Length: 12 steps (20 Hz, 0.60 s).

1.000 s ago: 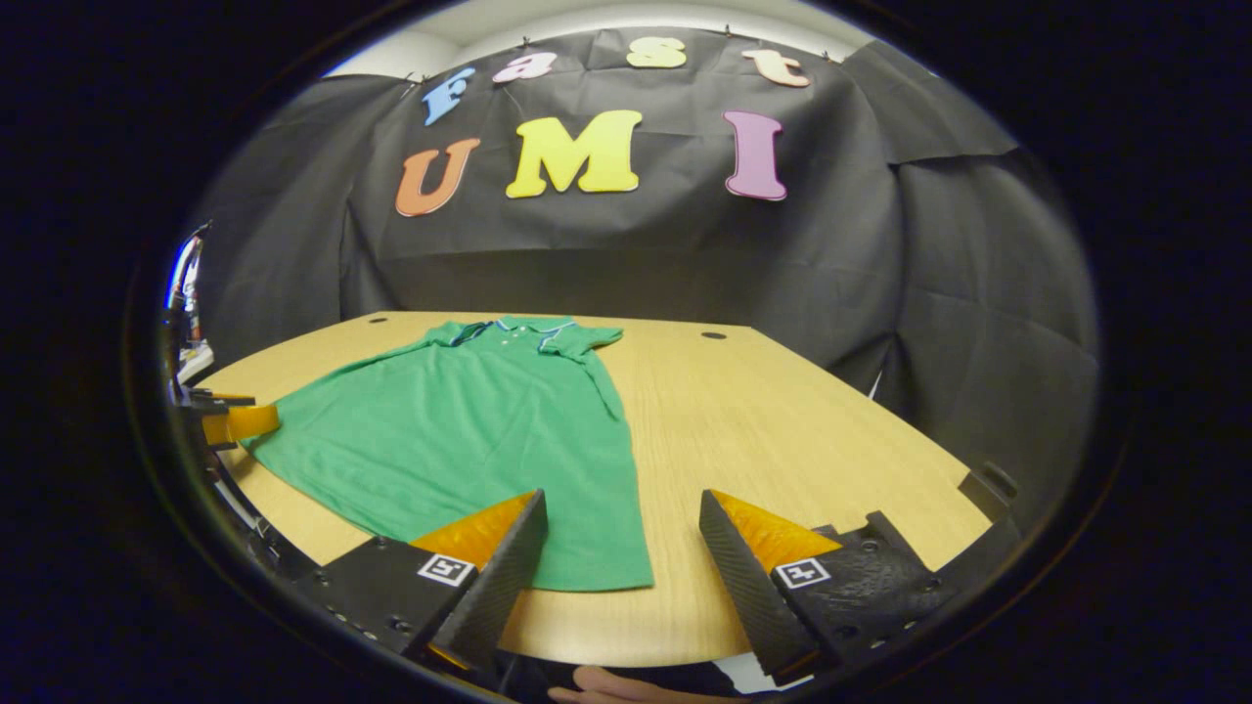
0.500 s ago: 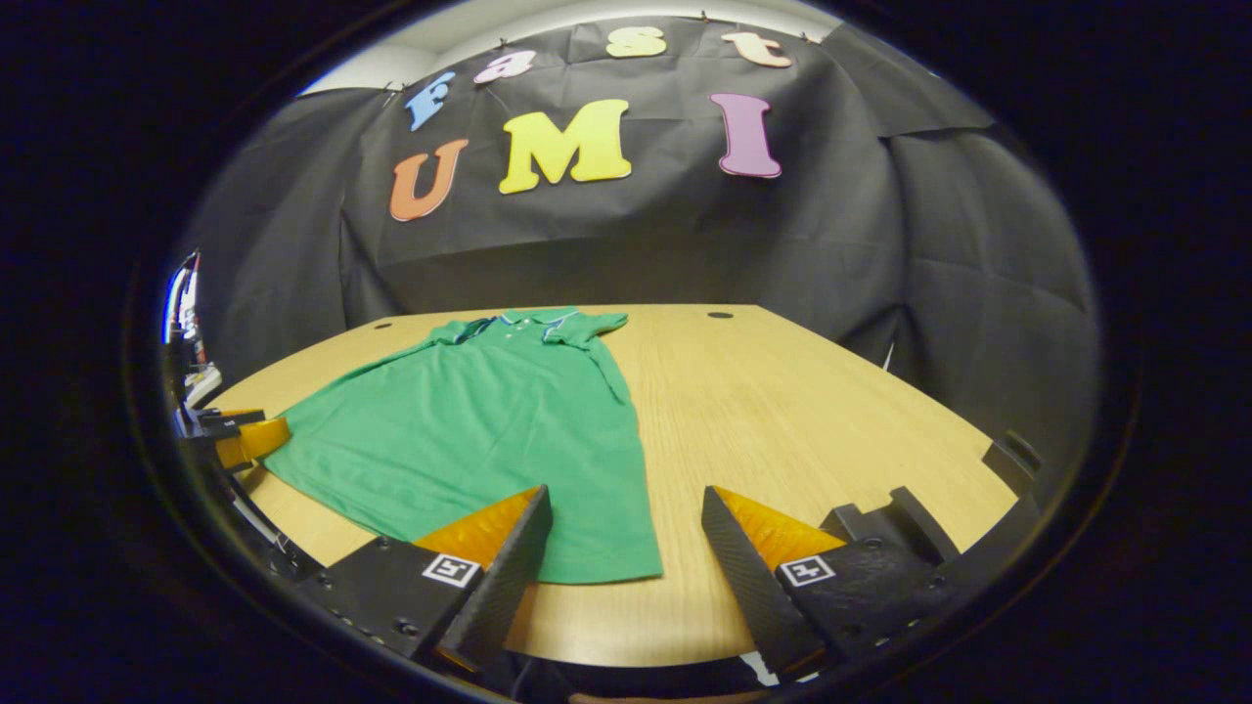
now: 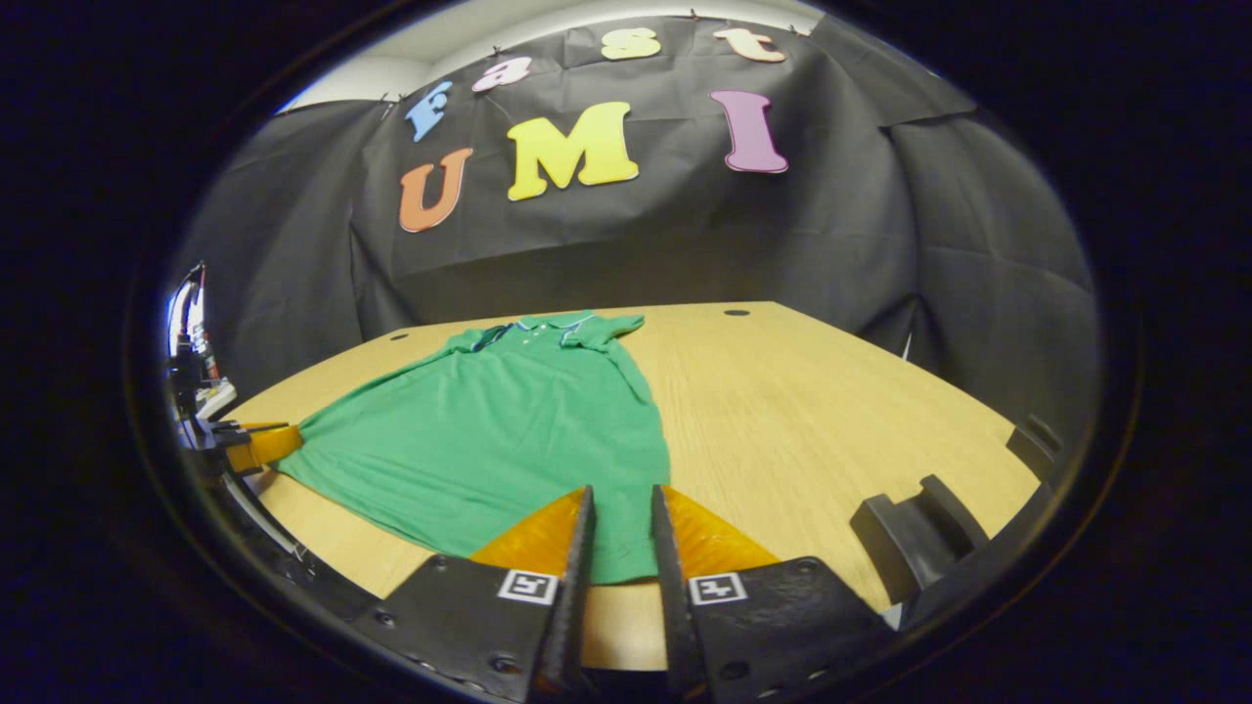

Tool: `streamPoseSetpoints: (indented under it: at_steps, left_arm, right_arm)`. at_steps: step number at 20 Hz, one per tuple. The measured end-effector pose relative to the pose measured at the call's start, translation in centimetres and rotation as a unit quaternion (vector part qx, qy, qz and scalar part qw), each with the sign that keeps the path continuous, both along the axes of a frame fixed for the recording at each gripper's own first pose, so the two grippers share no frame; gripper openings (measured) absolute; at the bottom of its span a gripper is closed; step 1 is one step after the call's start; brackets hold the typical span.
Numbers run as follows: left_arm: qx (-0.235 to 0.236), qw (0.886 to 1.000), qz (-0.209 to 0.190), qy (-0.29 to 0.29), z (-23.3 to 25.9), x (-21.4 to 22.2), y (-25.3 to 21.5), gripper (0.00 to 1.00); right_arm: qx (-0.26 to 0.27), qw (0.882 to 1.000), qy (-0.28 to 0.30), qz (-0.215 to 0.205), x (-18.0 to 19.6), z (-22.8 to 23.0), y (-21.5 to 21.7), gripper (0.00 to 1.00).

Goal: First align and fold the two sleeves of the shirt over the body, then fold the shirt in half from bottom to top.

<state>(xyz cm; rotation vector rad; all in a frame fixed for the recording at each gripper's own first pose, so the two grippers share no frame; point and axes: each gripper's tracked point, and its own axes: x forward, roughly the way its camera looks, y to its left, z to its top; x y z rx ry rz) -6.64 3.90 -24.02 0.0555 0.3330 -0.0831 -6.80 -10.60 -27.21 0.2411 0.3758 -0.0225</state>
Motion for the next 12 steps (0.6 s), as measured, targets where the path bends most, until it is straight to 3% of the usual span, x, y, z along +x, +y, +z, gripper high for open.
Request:
streamPoseSetpoints:
  at_steps: [1, 2, 3, 4, 6, 12]
  left_arm:
    - [-0.008, 1.0, -0.003, 0.001, 0.0, 0.1, -0.4, 0.37]
    - [-0.018, 1.0, -0.003, -0.002, 0.1, 0.3, -0.7, 0.26]
    - [-0.026, 1.0, 0.003, -0.004, 0.3, 0.7, -0.8, 0.2]
    - [-0.031, 1.0, 0.001, -0.003, 0.3, 0.9, -1.2, 0.13]
    - [-0.035, 0.999, -0.004, 0.0, 0.3, 1.3, -1.9, 0.12]
    - [-0.021, 0.999, -0.006, -0.036, 4.3, 1.9, -2.2, 0.11]
  right_arm:
    - [0.017, 1.0, -0.002, -0.005, 0.2, 0.0, 0.0, 0.29]
    - [0.03, 1.0, -0.003, -0.006, 0.2, 0.0, 0.0, 0.11]
    - [0.033, 0.999, -0.002, -0.005, 0.3, 0.1, 0.0, 0.06]
    - [0.029, 1.0, -0.007, -0.004, 0.4, 0.2, 0.0, 0.06]
    - [0.023, 1.0, -0.005, 0.002, 0.5, 0.4, 0.1, 0.0]
    - [0.038, 0.999, -0.017, 0.002, 1.6, 3.0, -0.8, 0.0]
